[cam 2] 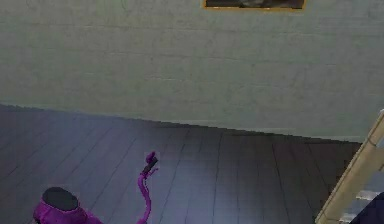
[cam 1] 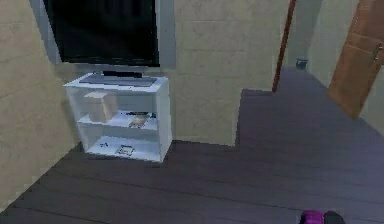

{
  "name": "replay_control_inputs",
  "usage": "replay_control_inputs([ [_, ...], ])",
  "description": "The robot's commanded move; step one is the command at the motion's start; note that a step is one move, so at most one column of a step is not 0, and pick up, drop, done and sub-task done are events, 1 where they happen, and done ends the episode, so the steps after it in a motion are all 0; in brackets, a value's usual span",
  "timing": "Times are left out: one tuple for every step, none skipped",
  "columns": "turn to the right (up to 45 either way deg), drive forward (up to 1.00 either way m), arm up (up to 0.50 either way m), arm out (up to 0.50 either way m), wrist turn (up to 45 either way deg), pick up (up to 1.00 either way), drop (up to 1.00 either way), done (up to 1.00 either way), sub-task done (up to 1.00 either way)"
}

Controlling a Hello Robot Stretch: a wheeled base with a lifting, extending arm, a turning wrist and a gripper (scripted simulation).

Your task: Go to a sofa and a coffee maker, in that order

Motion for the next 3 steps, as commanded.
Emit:
replay_control_inputs([
  [0.0, 0.45, 0.00, 0.00, 0.0, 0.00, 0.00, 0.00, 0.00],
  [27.0, 0.00, 0.00, 0.00, 0.0, 0.00, 0.00, 0.00, 0.00],
  [0.0, 1.00, 0.00, 0.00, 0.0, 0.00, 0.00, 0.00, 0.00],
])
